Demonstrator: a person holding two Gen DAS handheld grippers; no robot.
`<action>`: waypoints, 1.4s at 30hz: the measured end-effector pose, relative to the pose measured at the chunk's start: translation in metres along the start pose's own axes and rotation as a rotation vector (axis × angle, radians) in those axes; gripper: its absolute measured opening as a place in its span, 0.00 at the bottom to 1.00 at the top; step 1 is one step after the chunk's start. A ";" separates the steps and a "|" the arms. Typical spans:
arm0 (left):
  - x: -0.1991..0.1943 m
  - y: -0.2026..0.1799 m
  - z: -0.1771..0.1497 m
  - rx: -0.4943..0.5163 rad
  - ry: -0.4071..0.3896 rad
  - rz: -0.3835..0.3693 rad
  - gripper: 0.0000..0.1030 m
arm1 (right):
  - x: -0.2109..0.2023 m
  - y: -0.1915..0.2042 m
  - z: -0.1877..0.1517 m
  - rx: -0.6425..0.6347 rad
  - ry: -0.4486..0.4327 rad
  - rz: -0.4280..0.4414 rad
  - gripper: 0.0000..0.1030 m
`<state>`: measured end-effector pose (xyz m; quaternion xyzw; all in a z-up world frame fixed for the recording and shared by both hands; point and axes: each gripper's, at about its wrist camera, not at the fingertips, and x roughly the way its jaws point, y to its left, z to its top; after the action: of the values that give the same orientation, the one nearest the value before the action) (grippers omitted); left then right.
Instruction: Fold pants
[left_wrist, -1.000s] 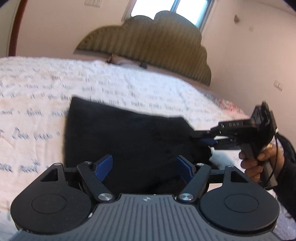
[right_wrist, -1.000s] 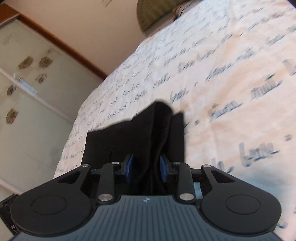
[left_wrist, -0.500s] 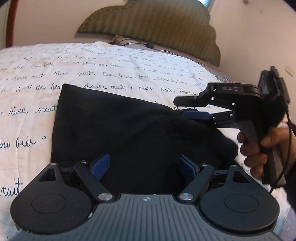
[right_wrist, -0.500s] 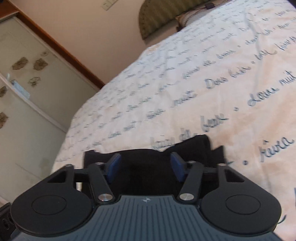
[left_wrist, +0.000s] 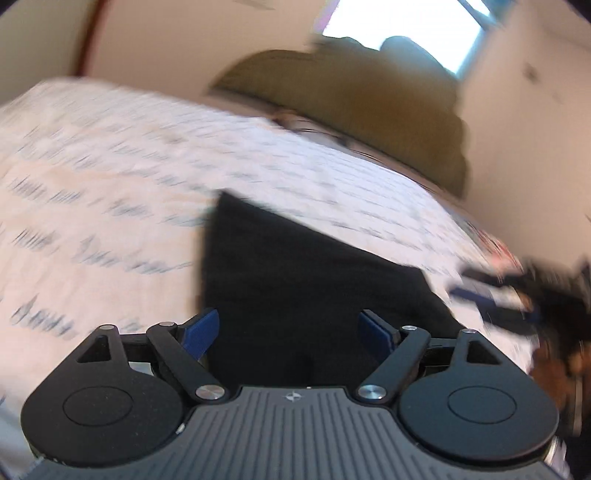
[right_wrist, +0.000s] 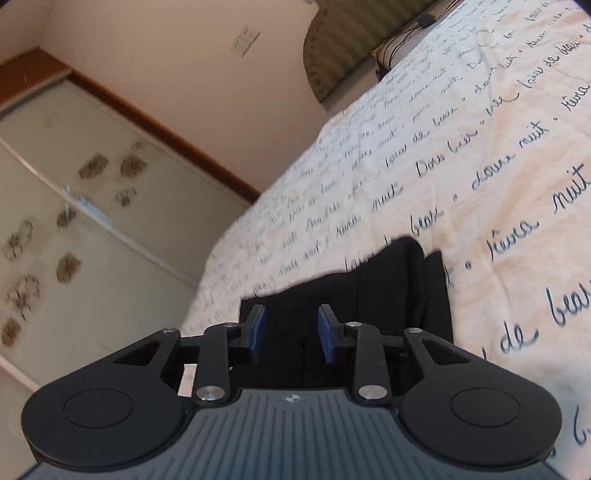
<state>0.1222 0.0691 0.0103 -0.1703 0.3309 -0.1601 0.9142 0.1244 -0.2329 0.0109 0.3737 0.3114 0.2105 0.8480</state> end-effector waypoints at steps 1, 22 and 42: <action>0.000 0.006 0.001 -0.045 0.014 -0.004 0.82 | 0.006 0.001 -0.005 -0.032 0.032 -0.028 0.38; 0.003 0.039 -0.008 -0.284 0.154 -0.132 0.96 | -0.039 -0.064 -0.018 0.183 0.083 -0.136 0.72; 0.000 0.019 -0.001 -0.254 0.192 0.029 0.17 | -0.003 -0.015 0.019 -0.112 0.219 -0.150 0.22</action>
<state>0.1250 0.0857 0.0015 -0.2636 0.4370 -0.1193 0.8517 0.1372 -0.2536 0.0106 0.2763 0.4168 0.2032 0.8418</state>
